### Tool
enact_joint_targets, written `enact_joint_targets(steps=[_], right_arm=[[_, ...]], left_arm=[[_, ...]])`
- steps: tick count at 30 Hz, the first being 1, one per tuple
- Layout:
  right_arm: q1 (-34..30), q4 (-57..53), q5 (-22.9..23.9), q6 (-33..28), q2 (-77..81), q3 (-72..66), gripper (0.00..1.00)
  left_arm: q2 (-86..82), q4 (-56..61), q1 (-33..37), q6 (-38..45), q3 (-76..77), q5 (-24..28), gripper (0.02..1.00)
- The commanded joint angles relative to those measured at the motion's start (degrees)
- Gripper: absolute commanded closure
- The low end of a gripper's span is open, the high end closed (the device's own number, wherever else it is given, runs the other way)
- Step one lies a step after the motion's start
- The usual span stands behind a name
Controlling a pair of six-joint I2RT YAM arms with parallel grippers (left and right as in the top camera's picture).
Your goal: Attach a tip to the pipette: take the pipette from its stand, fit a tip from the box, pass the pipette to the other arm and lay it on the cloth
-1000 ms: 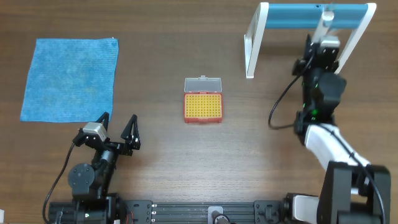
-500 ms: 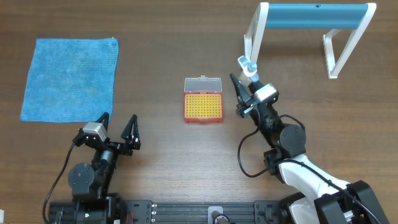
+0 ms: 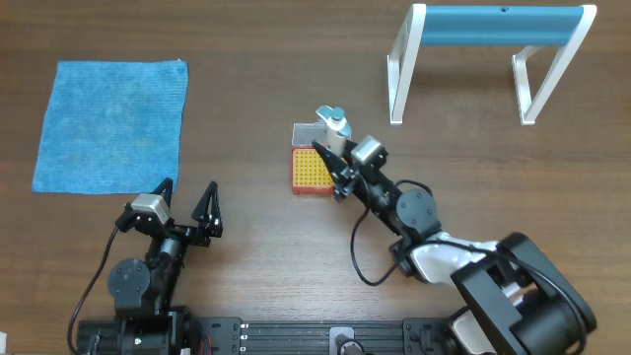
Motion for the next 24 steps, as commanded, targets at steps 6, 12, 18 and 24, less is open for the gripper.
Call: enact_joint_targets(steps=[6, 12, 18, 24], right_arm=[[0.6, 0.5, -0.3, 4.8, 9.3, 6.5, 0.923], [0.6, 0.4, 1.4, 4.7, 11.2, 6.5, 0.925], [0.6, 0.4, 2.9, 4.5, 13.5, 7.2, 0.921], [0.6, 0.4, 2.9, 4.5, 14.8, 8.1, 0.923]], left_arm=[[-0.3, -0.4, 0.2, -0.4, -0.1, -0.3, 0.112], [-0.3, -0.4, 0.2, -0.4, -0.1, -0.3, 0.115], [-0.3, -0.4, 0.2, -0.4, -0.1, -0.3, 0.115], [-0.3, -0.4, 0.2, -0.4, -0.1, -0.3, 0.115]])
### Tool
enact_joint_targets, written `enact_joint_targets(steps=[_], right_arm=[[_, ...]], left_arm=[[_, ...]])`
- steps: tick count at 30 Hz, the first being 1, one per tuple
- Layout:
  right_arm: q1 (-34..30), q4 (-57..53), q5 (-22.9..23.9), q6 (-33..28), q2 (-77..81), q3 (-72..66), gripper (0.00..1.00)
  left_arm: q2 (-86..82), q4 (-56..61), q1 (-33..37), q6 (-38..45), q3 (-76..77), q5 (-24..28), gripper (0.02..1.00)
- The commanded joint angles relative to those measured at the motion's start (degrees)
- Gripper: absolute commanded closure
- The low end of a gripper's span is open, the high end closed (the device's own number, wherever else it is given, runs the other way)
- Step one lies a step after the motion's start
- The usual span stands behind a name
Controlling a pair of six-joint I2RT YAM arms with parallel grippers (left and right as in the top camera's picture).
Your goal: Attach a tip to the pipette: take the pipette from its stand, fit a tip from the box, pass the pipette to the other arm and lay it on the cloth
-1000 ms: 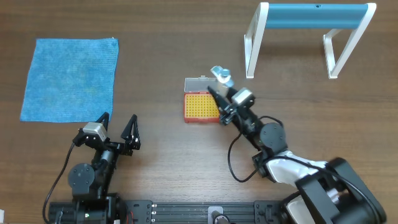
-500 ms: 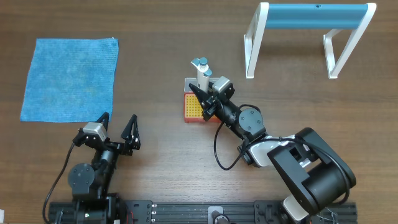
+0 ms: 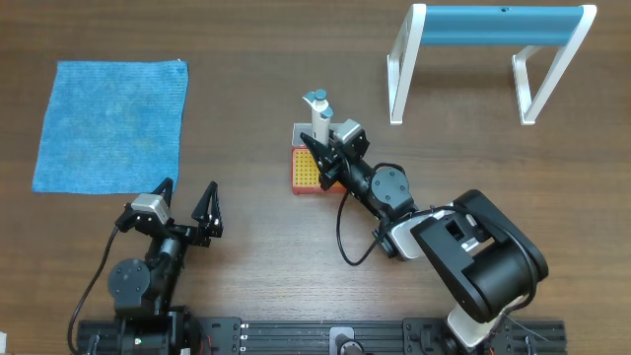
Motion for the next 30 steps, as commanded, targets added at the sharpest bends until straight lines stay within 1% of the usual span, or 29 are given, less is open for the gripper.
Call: enact_joint_targets(steps=[1, 9, 25, 28, 30], right_arm=[[0.4, 0.5, 0.9, 0.6, 1.0, 1.3, 0.919], [-0.6, 0.5, 0.9, 0.6, 1.0, 0.7, 0.925], [-0.6, 0.5, 0.7, 0.6, 1.0, -0.3, 0.921], [-0.6, 0.5, -0.8, 0.6, 0.9, -0.3, 0.923], [-0.7, 0.5, -0.8, 0.6, 0.8, -0.3, 0.923]], left_arm=[[-0.3, -0.4, 0.2, -0.4, -0.1, -0.3, 0.115], [-0.3, -0.4, 0.2, -0.4, -0.1, -0.3, 0.115], [-0.3, -0.4, 0.2, -0.4, -0.1, -0.3, 0.112], [-0.3, -0.4, 0.2, -0.4, -0.1, -0.3, 0.112], [-0.3, -0.4, 0.2, -0.4, -0.1, -0.3, 0.115]])
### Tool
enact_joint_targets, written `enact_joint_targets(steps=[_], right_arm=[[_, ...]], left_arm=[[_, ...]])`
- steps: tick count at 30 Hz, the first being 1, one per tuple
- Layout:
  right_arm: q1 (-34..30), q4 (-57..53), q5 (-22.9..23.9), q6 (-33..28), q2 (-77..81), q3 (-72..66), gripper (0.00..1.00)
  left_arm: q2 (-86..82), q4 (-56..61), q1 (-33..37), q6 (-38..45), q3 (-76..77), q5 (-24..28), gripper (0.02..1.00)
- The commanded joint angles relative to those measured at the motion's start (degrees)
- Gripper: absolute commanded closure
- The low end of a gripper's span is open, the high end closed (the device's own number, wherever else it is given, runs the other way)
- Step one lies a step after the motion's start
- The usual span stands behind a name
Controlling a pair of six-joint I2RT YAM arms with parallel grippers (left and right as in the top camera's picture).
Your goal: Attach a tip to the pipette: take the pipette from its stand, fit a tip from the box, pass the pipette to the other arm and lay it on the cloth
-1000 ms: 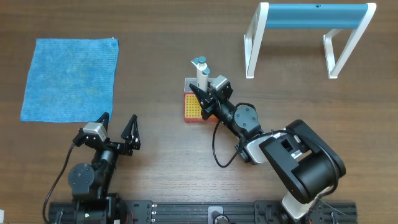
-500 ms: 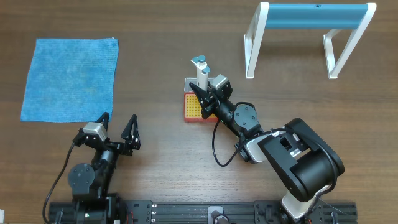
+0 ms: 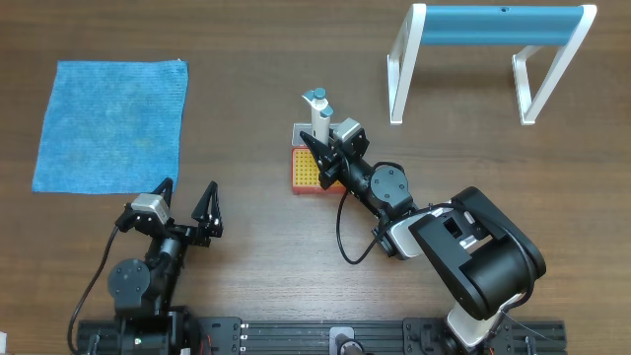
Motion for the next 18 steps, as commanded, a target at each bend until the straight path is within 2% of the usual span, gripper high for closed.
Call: enact_joint_targets(steps=[1, 18], right_arm=[[-0.5, 0.5, -0.6, 0.6, 0.3, -0.4, 0.923], [-0.9, 0.5, -1.5, 0.2, -0.1, -1.2, 0.921]], left_arm=[[-0.3, -0.4, 0.2, -0.4, -0.1, -0.3, 0.115], [-0.3, -0.4, 0.2, -0.4, -0.1, -0.3, 0.115]])
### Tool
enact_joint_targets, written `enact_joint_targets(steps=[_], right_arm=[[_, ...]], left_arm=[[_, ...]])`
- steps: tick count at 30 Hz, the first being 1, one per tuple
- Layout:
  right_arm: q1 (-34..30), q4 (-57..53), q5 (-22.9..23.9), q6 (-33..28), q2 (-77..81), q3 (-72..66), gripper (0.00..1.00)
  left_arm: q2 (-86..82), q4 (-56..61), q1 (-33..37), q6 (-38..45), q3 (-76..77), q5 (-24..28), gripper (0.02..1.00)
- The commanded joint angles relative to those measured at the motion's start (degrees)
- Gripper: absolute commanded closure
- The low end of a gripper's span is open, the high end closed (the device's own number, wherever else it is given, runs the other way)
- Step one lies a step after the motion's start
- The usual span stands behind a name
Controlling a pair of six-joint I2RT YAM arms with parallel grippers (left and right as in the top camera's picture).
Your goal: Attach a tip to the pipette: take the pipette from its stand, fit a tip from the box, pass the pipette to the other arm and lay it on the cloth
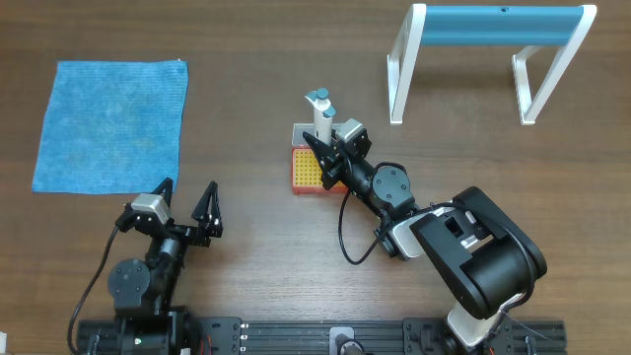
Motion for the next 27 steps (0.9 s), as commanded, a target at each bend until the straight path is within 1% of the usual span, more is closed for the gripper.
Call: enact_joint_targets(steps=[1, 7, 27], right_arm=[[-0.3, 0.4, -1.4, 0.2, -0.2, -0.5, 0.923], [0.0, 0.3, -2.6, 0.2, -0.5, -0.6, 0.928], [0.1, -1.1, -2.4, 0.1, 0.8, -2.0, 0.923]], left_arm=[[-0.3, -0.4, 0.2, -0.4, -0.1, -0.3, 0.115], [-0.3, -0.4, 0.2, -0.4, -0.1, -0.3, 0.115], [-0.3, -0.4, 0.2, -0.4, -0.1, -0.3, 0.115]])
